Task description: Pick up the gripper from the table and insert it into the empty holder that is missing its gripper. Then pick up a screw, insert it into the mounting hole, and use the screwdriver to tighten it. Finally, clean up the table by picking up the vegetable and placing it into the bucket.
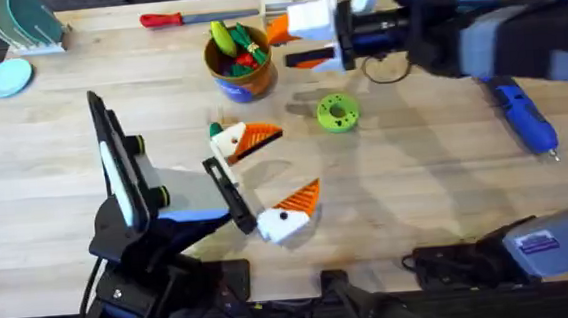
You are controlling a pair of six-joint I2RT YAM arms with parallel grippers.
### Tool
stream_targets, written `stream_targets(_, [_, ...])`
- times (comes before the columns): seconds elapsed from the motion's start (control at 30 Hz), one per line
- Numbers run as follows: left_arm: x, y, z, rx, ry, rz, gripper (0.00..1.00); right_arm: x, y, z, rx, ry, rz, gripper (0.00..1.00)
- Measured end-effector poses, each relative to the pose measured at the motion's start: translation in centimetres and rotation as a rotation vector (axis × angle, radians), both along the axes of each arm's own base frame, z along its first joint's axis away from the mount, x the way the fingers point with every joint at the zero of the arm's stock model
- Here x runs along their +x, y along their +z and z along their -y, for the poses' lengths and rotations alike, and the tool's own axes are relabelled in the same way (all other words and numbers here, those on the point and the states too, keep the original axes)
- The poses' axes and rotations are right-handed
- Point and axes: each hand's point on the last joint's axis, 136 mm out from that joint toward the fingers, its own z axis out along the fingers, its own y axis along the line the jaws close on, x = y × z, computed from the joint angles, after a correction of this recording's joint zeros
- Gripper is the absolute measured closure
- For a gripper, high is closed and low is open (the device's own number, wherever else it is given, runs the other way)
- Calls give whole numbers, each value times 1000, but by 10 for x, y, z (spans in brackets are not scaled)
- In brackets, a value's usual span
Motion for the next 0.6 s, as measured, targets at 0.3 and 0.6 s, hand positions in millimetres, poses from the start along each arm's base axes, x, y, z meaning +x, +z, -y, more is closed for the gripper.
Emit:
stream_targets(0.3, [-13,-1,7,-2,-85,-10,8,-35,-36,72,-512,-215,-12,83])
stream_targets(0.6, [-20,-1,10,-4,-130,-14,8,-60,-63,107,-929,-189,131,80])
